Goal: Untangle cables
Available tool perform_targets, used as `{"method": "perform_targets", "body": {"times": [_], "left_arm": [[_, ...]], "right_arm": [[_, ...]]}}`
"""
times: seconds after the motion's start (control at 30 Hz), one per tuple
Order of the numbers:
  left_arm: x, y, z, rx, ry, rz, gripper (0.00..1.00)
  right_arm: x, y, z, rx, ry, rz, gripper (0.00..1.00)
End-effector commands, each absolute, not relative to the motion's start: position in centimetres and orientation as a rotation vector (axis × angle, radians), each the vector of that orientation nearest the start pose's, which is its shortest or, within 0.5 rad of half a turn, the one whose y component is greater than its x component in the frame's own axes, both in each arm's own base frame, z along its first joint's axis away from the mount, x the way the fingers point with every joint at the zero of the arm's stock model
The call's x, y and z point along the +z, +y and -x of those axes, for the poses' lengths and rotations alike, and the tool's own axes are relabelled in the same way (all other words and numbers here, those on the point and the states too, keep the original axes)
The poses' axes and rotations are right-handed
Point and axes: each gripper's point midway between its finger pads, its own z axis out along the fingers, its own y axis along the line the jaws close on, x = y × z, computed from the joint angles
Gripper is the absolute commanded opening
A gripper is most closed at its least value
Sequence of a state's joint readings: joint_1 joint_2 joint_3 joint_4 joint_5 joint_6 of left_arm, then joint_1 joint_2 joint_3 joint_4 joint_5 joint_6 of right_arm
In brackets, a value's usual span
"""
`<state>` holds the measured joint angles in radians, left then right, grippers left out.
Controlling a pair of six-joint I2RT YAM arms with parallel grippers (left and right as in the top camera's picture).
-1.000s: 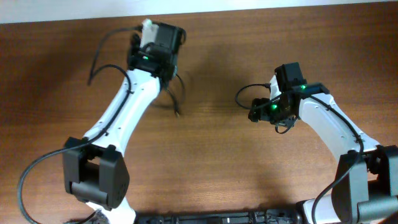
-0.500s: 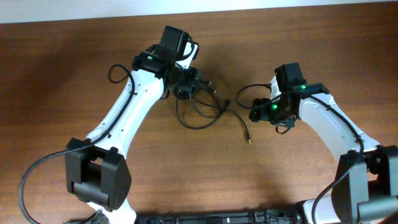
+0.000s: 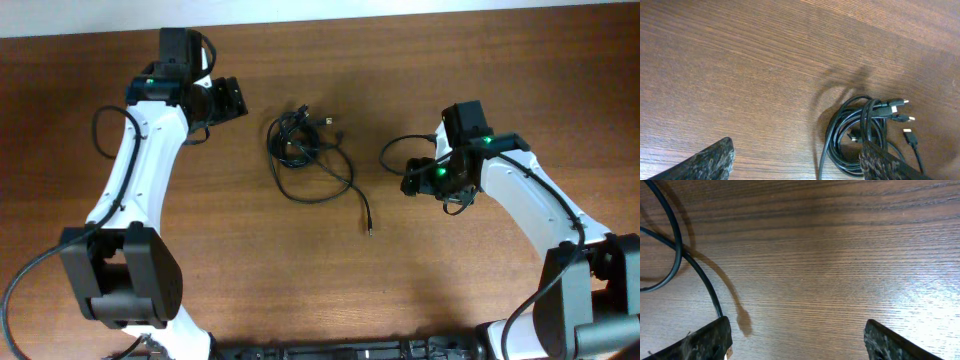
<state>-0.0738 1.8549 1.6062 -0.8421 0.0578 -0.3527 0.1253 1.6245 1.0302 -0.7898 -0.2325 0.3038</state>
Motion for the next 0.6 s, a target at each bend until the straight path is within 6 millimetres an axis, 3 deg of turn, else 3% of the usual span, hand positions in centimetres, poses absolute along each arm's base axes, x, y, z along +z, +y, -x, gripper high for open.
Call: {"method": "perform_targets", "body": {"times": [0.0, 0.13, 0.3, 0.43, 0.5, 0.57], "left_arm": [[15.6, -7.4, -45.2, -0.424, 2.657, 0.243, 0.82], [14.6, -9.3, -44.9, -0.484, 2.691, 0.154, 0.90], [9.2, -13.6, -44.3, -0.567, 2.821, 0.069, 0.91], [5.7, -15.7, -43.2, -0.557, 2.911, 0.019, 0.90], [4.4, -15.5, -42.2, -0.490, 2.970, 0.018, 0.77], [3.6, -13.3, -41.2, -0.308, 3.033, 0.065, 0.60]], "right_arm": [[5.2, 7.7, -30.9, 0.386, 2.974, -0.238, 0.84], [5.2, 7.7, -30.9, 0.386, 2.974, -0.238, 0.84], [5.2, 7.7, -30.9, 0.386, 2.975, -0.238, 0.84], [5.2, 7.7, -30.9, 0.386, 2.975, -0.238, 0.84], [5.2, 7.7, -30.9, 0.385, 2.975, -0.238, 0.84], [5.2, 7.7, -30.9, 0.386, 2.975, -0.238, 0.84]]}}
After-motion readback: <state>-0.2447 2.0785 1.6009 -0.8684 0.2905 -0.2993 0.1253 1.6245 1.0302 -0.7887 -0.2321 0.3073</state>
